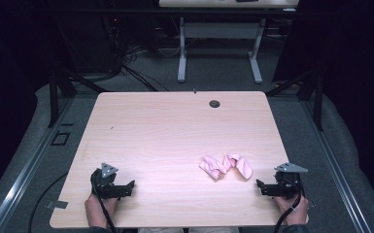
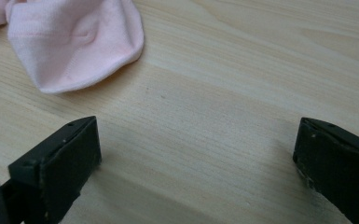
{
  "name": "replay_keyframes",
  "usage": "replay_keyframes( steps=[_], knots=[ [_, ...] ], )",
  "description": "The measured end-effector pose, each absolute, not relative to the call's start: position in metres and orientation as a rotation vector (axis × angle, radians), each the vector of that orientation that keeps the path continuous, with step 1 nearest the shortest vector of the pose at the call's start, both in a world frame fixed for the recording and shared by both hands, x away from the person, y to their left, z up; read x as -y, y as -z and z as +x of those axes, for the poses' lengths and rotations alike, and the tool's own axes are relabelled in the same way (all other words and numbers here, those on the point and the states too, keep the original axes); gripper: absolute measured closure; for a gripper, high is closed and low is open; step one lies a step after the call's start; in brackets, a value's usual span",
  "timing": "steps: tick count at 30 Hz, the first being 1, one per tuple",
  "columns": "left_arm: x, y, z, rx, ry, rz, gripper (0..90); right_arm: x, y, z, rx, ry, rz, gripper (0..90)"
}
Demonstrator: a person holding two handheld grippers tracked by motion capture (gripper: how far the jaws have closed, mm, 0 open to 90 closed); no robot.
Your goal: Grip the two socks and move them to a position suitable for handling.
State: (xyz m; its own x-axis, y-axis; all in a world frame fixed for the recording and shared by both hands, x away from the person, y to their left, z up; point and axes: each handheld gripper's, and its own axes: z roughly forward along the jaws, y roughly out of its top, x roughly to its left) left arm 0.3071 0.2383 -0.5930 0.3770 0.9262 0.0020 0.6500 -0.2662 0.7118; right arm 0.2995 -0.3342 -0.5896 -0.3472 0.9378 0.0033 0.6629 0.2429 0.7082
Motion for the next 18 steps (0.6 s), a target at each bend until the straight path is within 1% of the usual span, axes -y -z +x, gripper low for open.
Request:
replay_keyframes(
  steps=[13, 18],
  knots=[
    [-0.2378, 0.5929, 0.307, -1.355, -0.571, 2.011, 0.1, 0.3338, 0.5887, 0.3011, -2.086, -0.874, 1.48, 2.3],
    [-0.2378, 0.5929, 0.307, -1.357, -0.571, 2.01, 0.1, 0.334, 0.5875, 0.3031, -2.1, -0.866, 1.485, 1.9]
  ],
)
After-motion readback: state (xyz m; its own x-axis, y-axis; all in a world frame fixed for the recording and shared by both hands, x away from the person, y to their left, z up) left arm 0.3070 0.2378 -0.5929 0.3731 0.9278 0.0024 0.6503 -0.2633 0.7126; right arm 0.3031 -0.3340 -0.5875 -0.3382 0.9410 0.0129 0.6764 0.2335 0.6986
